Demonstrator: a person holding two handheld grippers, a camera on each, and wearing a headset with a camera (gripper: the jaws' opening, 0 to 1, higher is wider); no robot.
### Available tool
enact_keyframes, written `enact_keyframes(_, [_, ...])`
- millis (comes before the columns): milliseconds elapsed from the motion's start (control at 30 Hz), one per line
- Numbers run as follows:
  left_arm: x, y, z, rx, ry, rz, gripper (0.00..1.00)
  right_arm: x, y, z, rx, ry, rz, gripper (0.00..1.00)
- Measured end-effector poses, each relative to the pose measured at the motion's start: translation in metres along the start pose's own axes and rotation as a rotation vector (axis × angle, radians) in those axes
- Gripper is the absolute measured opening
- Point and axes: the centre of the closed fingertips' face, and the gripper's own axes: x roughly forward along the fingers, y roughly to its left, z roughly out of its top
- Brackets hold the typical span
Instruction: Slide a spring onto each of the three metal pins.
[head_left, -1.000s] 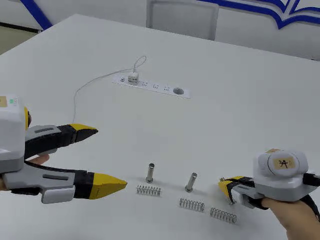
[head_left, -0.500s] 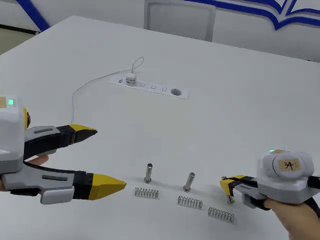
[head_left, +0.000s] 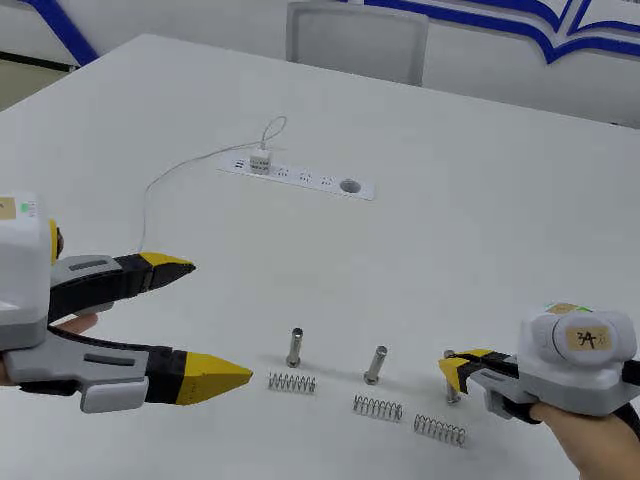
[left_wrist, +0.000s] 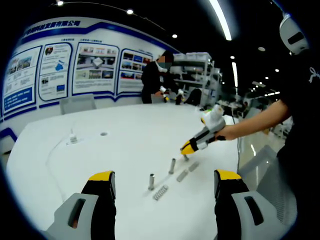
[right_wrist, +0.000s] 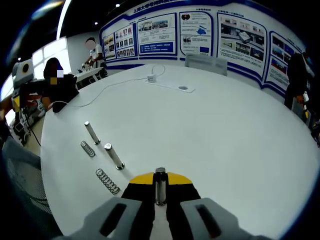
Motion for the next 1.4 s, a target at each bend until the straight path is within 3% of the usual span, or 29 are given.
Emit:
enact_keyframes(500, [0.000, -0.002, -0.001, 0.003, 0.005, -0.002, 0.83, -0.004, 0.003, 0.006, 0.030, -0.101, 0.019, 0.07])
enact_keyframes(600, [0.001, -0.003, 0.000, 0.002, 0.003, -0.004, 0.83, -0.004, 0.004, 0.011, 0.081, -0.146, 0.037, 0.07])
enact_keyframes(767, [0.001, -0.002, 0.002, 0.003, 0.005, -0.001, 0.83, -0.003, 0.006, 0.007, 0.031, -0.152, 0.036, 0.07])
enact_keyframes(1033, [0.001, -0.004, 0.000, 0.007, 0.015, -0.004, 0.83, -0.009, 0.008, 0.000, 0.027, -0.189, 0.024, 0.08])
enact_keyframes(1300, [0.002, -0.007, 0.000, 0.012, 0.021, -0.010, 0.83, -0.010, 0.007, -0.001, -0.068, -0.153, 0.016, 0.08])
enact_keyframes(1400, [0.002, -0.007, 0.001, 0.012, 0.019, -0.010, 0.83, -0.011, 0.007, -0.002, -0.054, -0.153, 0.021, 0.08])
